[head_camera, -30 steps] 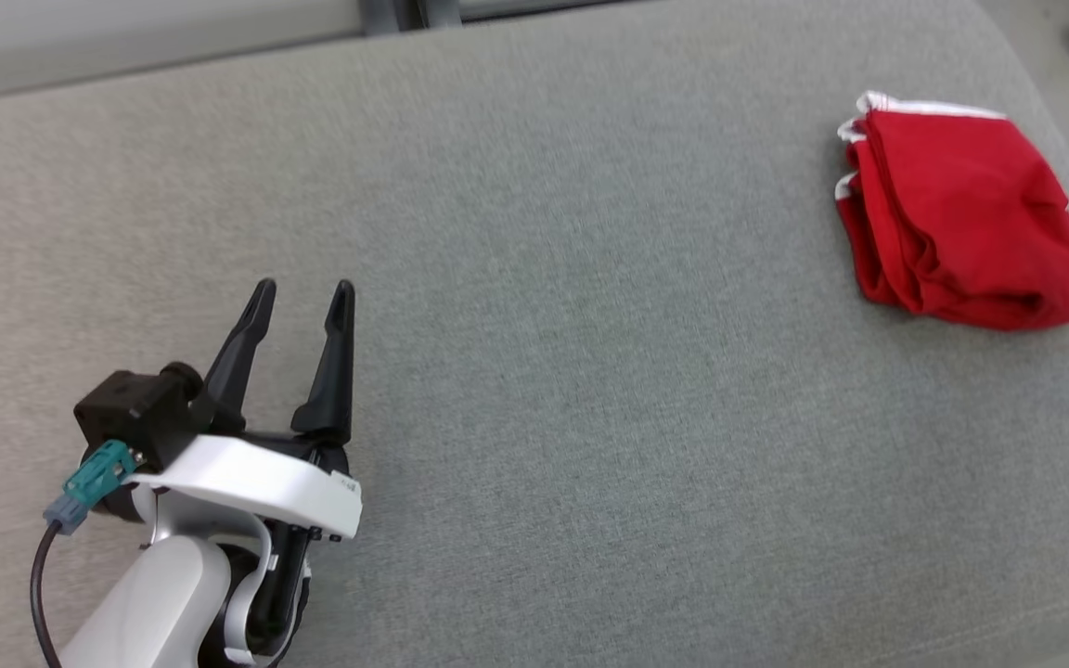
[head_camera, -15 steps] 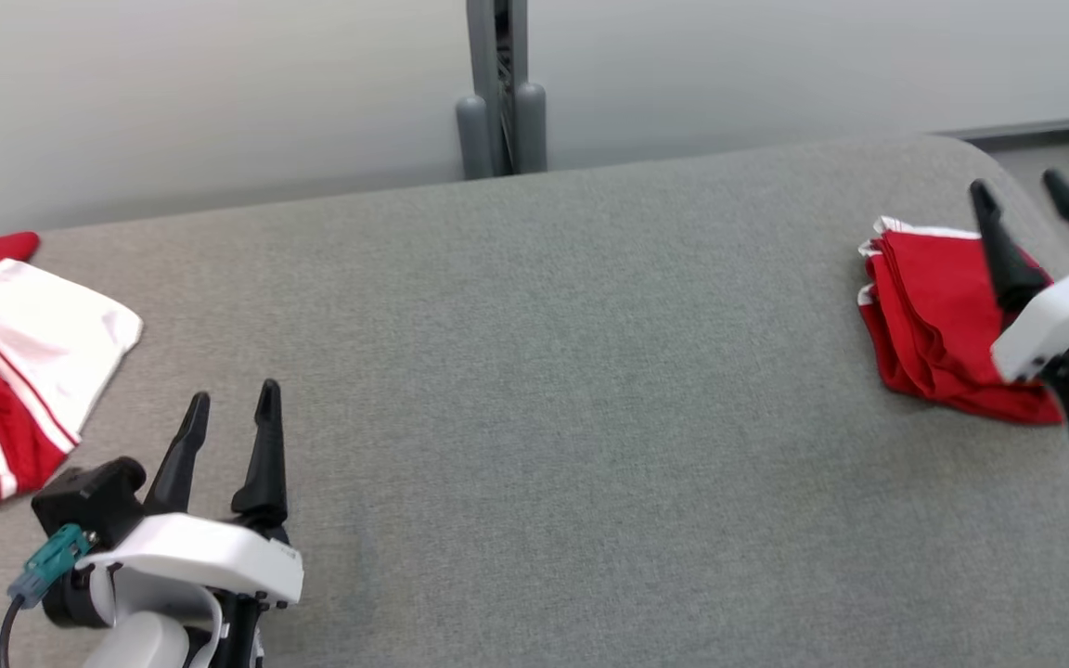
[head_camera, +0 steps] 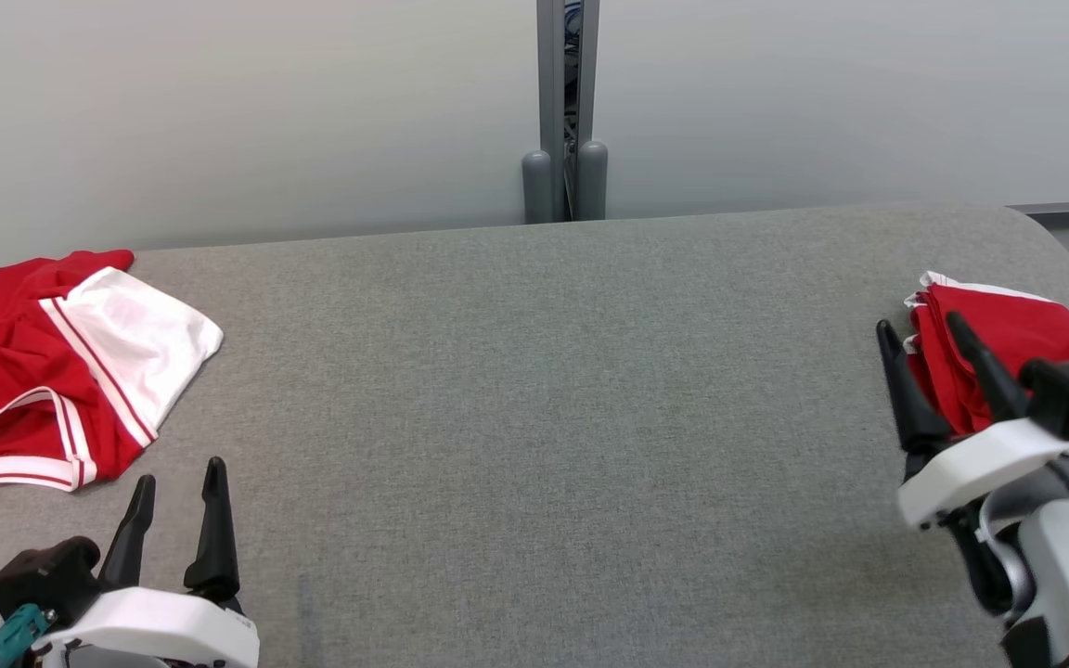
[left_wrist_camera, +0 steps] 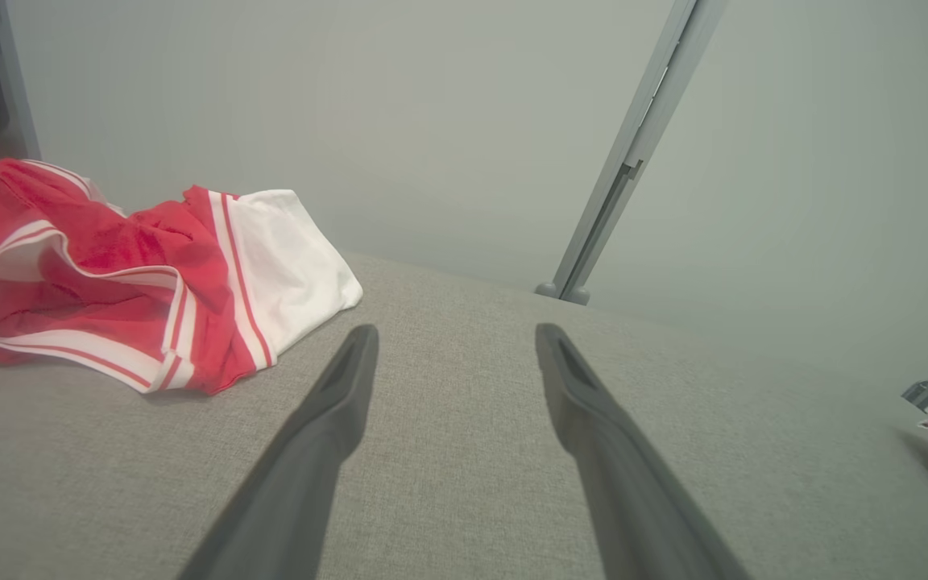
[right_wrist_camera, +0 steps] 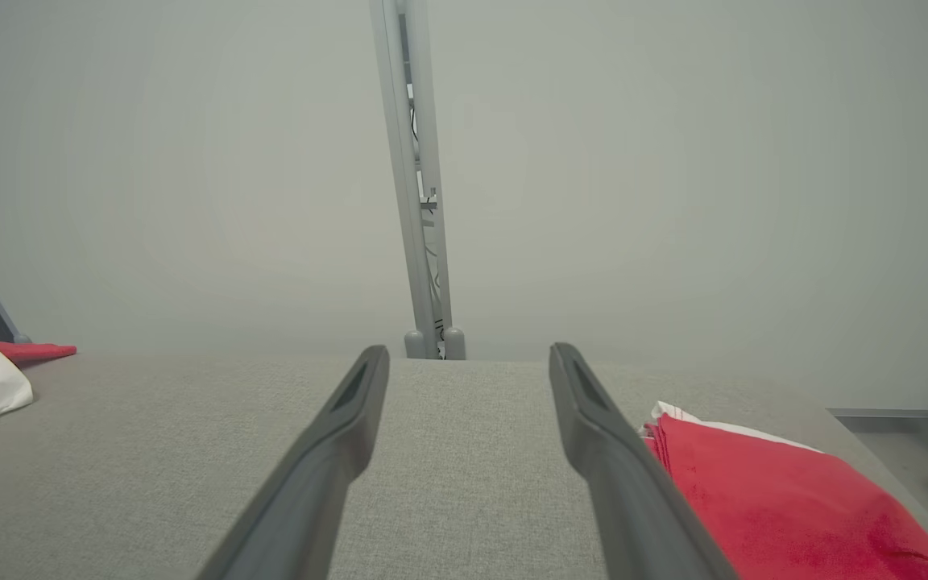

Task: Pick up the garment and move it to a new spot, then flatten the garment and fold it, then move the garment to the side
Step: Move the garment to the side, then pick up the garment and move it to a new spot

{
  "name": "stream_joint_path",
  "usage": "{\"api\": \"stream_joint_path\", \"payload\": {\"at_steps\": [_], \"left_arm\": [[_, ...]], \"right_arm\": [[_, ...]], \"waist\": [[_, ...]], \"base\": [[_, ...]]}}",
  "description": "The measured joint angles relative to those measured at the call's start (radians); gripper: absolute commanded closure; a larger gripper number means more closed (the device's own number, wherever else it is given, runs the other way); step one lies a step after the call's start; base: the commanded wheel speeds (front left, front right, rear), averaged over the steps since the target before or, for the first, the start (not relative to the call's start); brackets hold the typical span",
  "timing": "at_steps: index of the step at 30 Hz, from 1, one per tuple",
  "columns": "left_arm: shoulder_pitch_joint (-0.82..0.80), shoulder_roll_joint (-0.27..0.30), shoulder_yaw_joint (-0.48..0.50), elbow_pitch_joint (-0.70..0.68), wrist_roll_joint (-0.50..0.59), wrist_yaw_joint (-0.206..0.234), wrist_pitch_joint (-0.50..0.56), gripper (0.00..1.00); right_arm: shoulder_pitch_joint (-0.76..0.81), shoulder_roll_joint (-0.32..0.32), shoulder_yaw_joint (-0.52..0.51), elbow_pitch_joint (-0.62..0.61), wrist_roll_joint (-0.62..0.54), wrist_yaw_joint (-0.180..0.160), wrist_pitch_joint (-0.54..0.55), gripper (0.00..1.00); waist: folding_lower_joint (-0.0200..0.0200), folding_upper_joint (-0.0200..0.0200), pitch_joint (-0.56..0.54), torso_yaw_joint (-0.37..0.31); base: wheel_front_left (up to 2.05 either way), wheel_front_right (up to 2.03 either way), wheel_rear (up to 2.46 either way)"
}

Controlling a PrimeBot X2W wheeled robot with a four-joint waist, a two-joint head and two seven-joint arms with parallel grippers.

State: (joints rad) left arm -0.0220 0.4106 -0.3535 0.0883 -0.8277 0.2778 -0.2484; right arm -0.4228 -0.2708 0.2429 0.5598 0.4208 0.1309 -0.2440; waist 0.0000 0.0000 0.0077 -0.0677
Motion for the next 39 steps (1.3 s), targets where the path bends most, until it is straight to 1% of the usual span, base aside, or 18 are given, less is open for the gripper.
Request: {"api": "stream_joint_path", "payload": {"at_steps": [7,9,13,20,22,29,39], "left_arm": [[0.042,0.003,0.003,-0.032,0.0,0.014,-0.003,0.0],[0.049,0.005,0.001,-0.037,0.002,0.019,-0.003,0.0],[0.059,0.008,-0.002,-0.04,0.008,0.024,-0.002,0.0],[0.061,0.008,-0.008,-0.043,0.014,0.033,-0.002,0.0],[0.061,0.008,-0.011,-0.043,0.017,0.034,-0.002,0.0],[0.057,0.015,-0.022,-0.034,0.027,0.034,0.001,0.0],[0.043,0.023,-0.032,-0.024,0.036,0.031,0.002,0.0]], "right_arm": [[0.171,0.145,-0.127,-0.206,-0.115,0.0,0.076,0.0],[0.221,0.172,-0.149,-0.262,-0.132,0.0,0.099,0.0],[0.306,0.203,-0.161,-0.356,-0.153,0.0,0.145,0.0],[0.392,0.219,-0.187,-0.454,-0.162,0.0,0.182,0.0],[0.406,0.22,-0.185,-0.466,-0.147,0.0,0.183,0.0],[0.412,0.221,-0.178,-0.471,-0.124,0.0,0.183,0.0],[0.411,0.221,-0.178,-0.472,-0.128,0.0,0.187,0.0]], "waist": [[0.0,0.0,-0.007,0.018],[0.0,0.0,-0.011,0.022],[0.0,0.0,-0.015,0.026],[0.0,0.0,-0.016,0.026],[0.0,0.0,-0.016,0.026],[0.0,0.0,-0.018,0.025],[0.0,0.0,-0.019,0.031]], "base": [[0.0,0.0,0.0],[0.0,0.0,0.0],[0.0,0.0,0.0],[0.0,0.0,0.0],[0.0,0.0,0.0],[0.0,0.0,0.0],[0.0,0.0,0.0]]}}
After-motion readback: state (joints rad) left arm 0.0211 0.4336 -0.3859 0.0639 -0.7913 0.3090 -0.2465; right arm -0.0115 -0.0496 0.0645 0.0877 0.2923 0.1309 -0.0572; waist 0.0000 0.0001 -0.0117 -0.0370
